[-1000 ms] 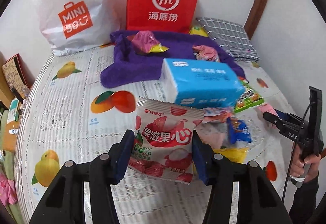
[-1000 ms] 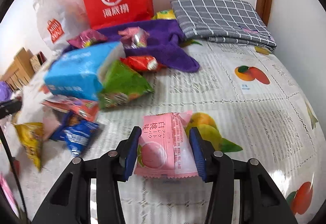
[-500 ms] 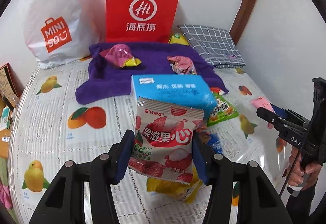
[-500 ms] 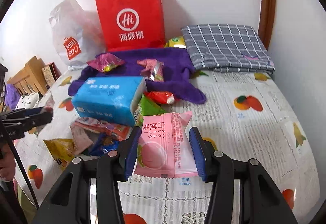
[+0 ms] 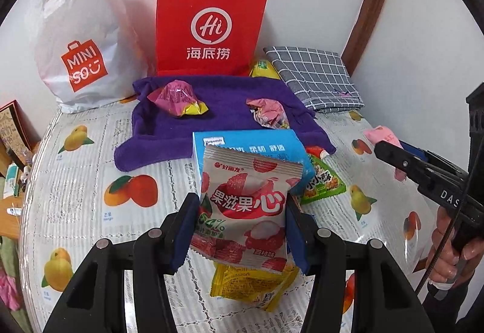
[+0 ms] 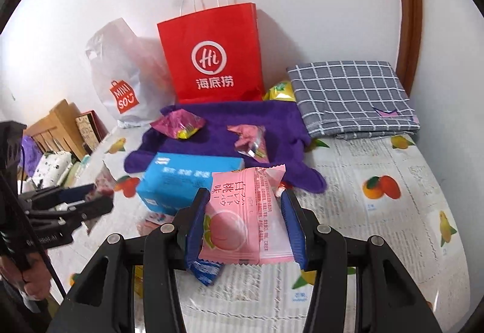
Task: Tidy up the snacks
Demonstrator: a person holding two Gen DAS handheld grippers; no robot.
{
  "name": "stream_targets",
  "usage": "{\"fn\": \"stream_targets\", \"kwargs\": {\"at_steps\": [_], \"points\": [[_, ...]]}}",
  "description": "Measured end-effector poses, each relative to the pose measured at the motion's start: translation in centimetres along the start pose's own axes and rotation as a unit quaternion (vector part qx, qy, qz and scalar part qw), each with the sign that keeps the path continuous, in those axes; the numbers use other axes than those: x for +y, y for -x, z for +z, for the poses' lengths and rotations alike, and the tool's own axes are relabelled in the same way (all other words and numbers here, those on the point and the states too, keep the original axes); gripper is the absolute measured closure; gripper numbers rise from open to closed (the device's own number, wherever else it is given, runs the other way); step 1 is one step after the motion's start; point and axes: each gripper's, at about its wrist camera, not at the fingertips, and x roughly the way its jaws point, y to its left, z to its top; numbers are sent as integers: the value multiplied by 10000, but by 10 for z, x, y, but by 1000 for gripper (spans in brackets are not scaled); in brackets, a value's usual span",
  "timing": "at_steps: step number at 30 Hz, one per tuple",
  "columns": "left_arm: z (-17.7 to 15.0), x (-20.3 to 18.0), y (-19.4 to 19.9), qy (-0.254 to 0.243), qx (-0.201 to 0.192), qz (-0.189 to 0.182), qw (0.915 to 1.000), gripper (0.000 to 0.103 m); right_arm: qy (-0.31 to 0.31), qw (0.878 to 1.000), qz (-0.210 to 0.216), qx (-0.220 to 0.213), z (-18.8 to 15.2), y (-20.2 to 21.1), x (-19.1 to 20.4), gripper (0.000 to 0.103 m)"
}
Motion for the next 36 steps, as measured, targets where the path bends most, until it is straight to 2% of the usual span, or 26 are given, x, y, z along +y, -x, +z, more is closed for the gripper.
{"fn": "stream_targets", "kwargs": {"at_steps": [12,22,36], "points": [[20,15,10,98,-199,301,9993,51,-96,9997,214,-14,36,-11,13,55],[43,36,5,273,-254,432,9984,51,-114,9995,281,16,62,-32,16,55],[82,40,-4,182,-320,500,9981,51,62,9993,357,-31,103,-57,19,55]]}}
